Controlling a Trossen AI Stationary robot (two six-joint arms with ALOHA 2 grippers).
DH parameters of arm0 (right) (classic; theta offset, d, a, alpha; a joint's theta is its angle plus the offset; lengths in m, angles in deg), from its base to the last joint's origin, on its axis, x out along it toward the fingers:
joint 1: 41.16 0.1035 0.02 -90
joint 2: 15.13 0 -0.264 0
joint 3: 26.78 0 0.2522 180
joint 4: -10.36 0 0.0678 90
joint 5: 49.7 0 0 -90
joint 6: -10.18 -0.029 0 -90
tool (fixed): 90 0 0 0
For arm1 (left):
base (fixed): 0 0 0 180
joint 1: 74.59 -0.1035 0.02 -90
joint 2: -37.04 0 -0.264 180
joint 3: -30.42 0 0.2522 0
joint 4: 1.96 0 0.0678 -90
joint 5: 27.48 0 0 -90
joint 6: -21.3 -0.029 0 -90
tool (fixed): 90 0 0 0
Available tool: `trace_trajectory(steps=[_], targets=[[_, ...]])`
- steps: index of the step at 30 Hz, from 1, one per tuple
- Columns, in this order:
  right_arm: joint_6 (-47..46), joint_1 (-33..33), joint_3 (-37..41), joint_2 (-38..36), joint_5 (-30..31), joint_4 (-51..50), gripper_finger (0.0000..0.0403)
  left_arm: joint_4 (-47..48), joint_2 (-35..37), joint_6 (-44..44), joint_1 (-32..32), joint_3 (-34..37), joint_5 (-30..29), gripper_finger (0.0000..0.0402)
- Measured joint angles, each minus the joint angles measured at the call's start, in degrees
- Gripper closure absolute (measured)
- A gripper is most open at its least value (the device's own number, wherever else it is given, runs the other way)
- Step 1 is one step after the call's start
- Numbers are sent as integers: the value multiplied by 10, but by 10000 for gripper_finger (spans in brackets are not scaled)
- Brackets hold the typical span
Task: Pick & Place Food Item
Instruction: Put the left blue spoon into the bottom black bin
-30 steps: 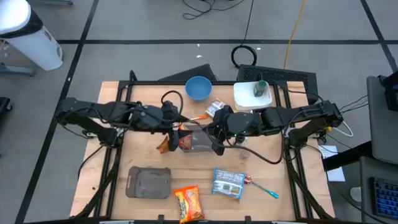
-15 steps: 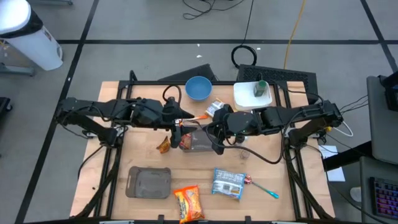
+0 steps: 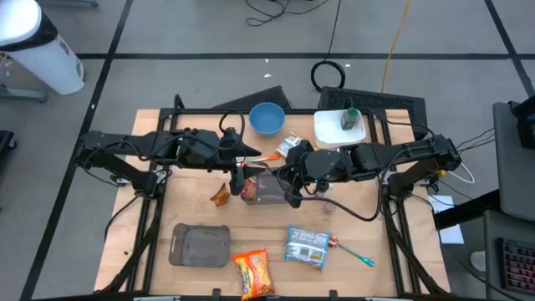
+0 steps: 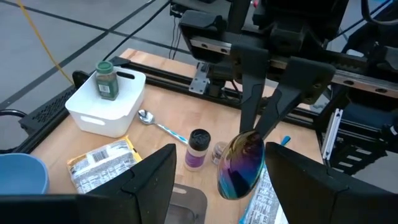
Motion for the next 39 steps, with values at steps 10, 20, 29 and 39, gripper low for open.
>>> trace_trajectory(steps=[10, 20, 29, 39], targets=[[0, 0, 0, 0, 0, 7, 403, 0, 0, -1, -1, 0, 15, 230], [0, 0, 0, 0, -1, 14, 403, 1, 0, -6, -5, 0, 32, 385], [-4, 0, 0, 0, -1, 14, 403, 1, 0, -4, -5, 0, 33, 394], [-3, 0, 0, 0, -2, 14, 403, 1, 0, -4, -5, 0, 38, 392]])
